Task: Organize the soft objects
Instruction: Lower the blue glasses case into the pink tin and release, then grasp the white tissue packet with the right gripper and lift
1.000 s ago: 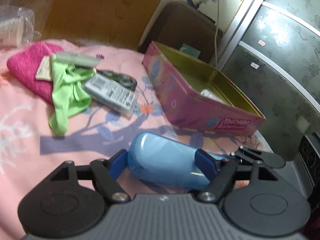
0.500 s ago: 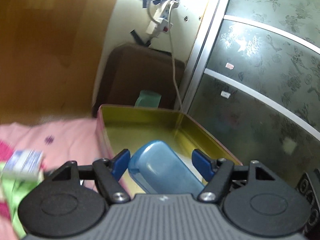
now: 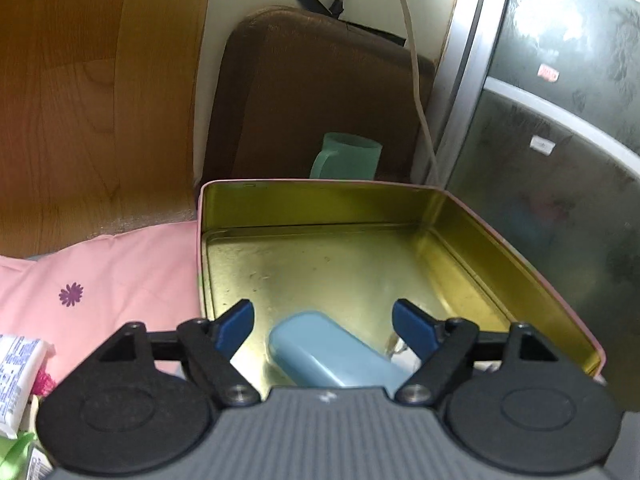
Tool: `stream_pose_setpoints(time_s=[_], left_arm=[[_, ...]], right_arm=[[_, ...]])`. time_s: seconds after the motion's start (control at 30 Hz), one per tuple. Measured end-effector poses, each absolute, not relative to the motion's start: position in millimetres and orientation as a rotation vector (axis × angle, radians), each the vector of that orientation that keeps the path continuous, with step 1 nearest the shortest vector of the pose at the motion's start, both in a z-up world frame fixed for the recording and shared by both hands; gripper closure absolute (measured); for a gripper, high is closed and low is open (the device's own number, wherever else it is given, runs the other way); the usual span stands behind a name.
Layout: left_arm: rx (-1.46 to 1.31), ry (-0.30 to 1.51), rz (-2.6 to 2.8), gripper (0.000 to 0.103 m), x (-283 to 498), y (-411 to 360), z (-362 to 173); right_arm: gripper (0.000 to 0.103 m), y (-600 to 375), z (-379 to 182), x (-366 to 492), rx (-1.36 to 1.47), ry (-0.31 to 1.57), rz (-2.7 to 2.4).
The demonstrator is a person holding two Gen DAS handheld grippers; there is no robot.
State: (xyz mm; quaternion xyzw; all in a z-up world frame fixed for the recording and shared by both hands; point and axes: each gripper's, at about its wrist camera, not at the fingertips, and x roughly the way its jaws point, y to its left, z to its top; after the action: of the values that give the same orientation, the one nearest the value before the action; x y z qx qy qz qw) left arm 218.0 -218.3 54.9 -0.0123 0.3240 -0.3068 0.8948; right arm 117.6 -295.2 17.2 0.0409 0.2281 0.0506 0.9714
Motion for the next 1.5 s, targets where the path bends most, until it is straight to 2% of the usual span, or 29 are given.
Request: stream_pose_setpoints(time_s=[0.2, 0.3, 0.4, 0.5, 0.57, 0.63, 0.77, 0.87, 1.13, 1.17, 1.23, 1.33, 1.5], left_arm=[[-0.031, 0.599, -0.644, 0.021, 193.5, -200.4, 66.1], [-0.099, 0.539, -0.655, 0.020, 167.6, -163.8, 81.8], [-0.164, 0.488, -0.623, 0.019, 142.0, -111.5, 86.2], [-0.192, 0.447, -0.487, 0.019, 123.6, -49.6, 75.8], [-0.219, 0.449, -0.370, 0.019, 122.2, -9.2, 62.9], [-0.252, 0.461, -0.255, 0.020, 124.7, 26.3, 47.2], [-0.330, 0.472, -0.130, 0.020, 129.7, 73.8, 17.0], [-0.375, 0.486, -0.139, 0.020, 134.8, 81.7, 7.9], [-0.355, 0.521, -0.192, 0.020, 141.3, 72.7, 7.4], [-0.349, 0.523, -0.190, 0.020, 139.8, 73.2, 6.4], [-0.336, 0.520, -0.183, 0.019, 137.5, 71.8, 6.7], [-0.327, 0.521, -0.177, 0.019, 138.8, 70.9, 6.7], [-0.335, 0.533, -0.166, 0.019, 140.3, 73.7, 4.4]], right_arm=[[0.034, -283.4, 27.9, 91.8, 0.065, 0.357, 0.071], [0.034, -267.8, 35.7, 75.5, 0.056, 0.288, 0.078], [0.040, -246.9, 41.5, 71.5, 0.076, 0.254, 0.143], [0.045, -216.2, 42.4, 85.4, 0.105, 0.320, 0.289], [0.049, -200.4, 38.6, 107.6, 0.241, 0.436, 0.418], [0.059, -186.3, 33.9, 133.3, 0.360, 0.536, 0.481], [0.063, -171.7, 22.0, 186.9, 0.570, 0.671, 0.439], [0.063, -173.3, 10.5, 206.6, 0.727, 0.750, 0.386], [0.063, -165.6, -10.1, 226.3, 0.913, 0.821, 0.327], [0.065, -167.7, -12.5, 226.8, 0.945, 0.822, 0.326], [0.078, -170.4, -14.4, 226.3, 0.993, 0.809, 0.333], [0.084, -173.2, -3.4, 210.8, 0.973, 0.768, 0.371], [0.086, -178.7, 18.8, 146.0, 0.770, 0.706, 0.479]])
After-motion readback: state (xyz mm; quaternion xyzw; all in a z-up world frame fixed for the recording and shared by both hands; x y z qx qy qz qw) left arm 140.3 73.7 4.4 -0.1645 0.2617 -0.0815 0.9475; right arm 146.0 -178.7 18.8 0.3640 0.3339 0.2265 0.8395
